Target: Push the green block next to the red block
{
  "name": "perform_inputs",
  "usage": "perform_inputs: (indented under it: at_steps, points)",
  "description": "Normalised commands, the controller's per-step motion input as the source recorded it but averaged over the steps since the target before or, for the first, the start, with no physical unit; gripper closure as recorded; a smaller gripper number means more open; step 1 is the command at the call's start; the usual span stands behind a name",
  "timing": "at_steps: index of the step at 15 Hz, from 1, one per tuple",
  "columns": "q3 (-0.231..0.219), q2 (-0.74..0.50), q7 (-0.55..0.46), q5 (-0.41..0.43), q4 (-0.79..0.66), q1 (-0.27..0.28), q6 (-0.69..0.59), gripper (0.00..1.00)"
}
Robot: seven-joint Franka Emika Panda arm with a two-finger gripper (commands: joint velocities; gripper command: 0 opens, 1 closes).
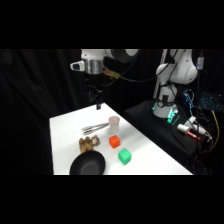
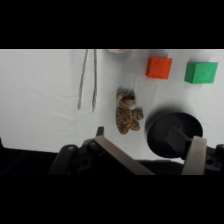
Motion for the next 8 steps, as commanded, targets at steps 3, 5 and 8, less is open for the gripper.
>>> perform_inputs:
  at_steps: [3,5,8]
  points:
    - [0.031,0.06,0.14,-0.107,0.02,-0.001,0.03,0.0]
    - [0.067,0.12,0.25,-0.096,0.04,0.05,0.08,0.0]
    - [0.094,0.17,0.29,-0.106,0.07,0.108,0.1,0.0]
